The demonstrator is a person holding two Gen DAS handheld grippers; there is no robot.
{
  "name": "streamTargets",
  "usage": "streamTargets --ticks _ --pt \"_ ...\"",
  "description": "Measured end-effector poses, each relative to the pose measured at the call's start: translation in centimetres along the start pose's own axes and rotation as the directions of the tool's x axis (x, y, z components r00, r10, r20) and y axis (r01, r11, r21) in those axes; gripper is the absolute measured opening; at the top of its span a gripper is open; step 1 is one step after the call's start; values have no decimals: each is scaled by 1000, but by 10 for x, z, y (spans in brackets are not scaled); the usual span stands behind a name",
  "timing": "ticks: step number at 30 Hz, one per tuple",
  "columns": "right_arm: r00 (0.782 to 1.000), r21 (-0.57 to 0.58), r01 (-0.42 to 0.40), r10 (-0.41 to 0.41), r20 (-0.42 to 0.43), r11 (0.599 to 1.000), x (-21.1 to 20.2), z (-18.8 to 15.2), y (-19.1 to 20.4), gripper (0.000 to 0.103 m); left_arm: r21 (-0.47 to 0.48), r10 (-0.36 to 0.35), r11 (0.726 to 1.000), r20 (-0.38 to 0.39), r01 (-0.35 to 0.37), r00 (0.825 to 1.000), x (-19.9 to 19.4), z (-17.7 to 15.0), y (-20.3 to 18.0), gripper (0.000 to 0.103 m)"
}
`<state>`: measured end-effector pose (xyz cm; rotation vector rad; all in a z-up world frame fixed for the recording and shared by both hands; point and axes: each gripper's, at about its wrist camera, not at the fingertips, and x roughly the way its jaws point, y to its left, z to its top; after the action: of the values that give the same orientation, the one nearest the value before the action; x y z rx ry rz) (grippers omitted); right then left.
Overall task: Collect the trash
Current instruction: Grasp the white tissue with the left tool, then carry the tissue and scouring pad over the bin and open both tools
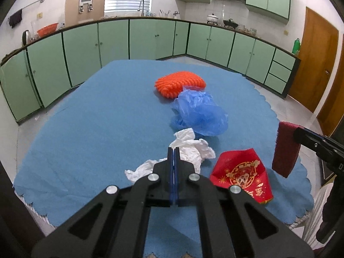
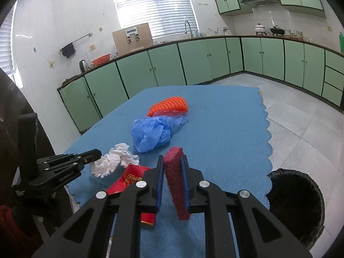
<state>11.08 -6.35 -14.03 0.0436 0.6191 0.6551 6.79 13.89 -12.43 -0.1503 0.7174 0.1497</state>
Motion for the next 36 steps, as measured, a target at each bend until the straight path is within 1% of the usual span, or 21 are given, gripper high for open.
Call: streamTargets --ticks 1,2,3,4,5,9,11,12,13,14,15,18,21,26,30,36 --pt "1000 2 1 -1 -1 1000 0 0 0 15 -7 -5 1000 -7 5 1000 1 0 1 2" --pt "1000 2 2 -2 -2 1000 0 0 -1 15 -15 -19 1000 -20 19 1000 3 0 2 14" --pt "1000 1 5 -5 -3 1000 0 0 -1 15 -28 -22 999 -30 21 999 5 -1 3 40" --pt "1000 1 6 -6 -4 1000 0 1 -1 15 -44 -18 999 -31 17 999 5 -1 3 53" --pt "1000 2 9 -9 -5 1000 0 1 -2 15 -54 -23 998 -25 21 999 6 -1 4 61" --pt "1000 10 12 -12 -12 1000 2 0 -3 15 -48 -32 998 -44 30 999 16 -1 -1 60" --pt "1000 8 13 -13 -13 1000 2 -1 -3 15 -41 -37 999 -66 34 997 24 -1 -3 60" --pt "1000 7 13 -13 -14 1000 2 -1 -3 15 -38 -36 999 -73 33 997 28 -1 -3 56" --pt "1000 7 13 -13 -14 1000 2 -1 -3 15 -35 -41 999 -82 39 996 32 -1 -4 49" --pt "1000 7 13 -12 -14 1000 2 -1 -3 15 -34 -45 999 -94 42 995 36 -2 -5 29" --pt "1000 7 13 -13 -14 1000 2 -1 -3 15 -37 -54 998 -104 51 993 39 -3 -5 24" --pt "1000 8 14 -13 -14 1000 2 0 -3 15 -39 -55 998 -92 52 994 39 -3 -4 15" --pt "1000 10 12 -12 -8 1000 0 2 -4 15 -50 -44 998 -54 42 998 27 0 -2 13" --pt "1000 10 4 -4 9 1000 -7 6 -4 15 -50 -33 998 17 33 999 2 13 -1 12" --pt "1000 9 -5 5 31 1000 -15 13 -4 15 -35 -52 998 64 54 997 -17 26 -8 12" --pt "998 3 1 -1 55 1000 -28 21 -6 15 -2 -96 995 111 97 989 -30 41 -28 12"
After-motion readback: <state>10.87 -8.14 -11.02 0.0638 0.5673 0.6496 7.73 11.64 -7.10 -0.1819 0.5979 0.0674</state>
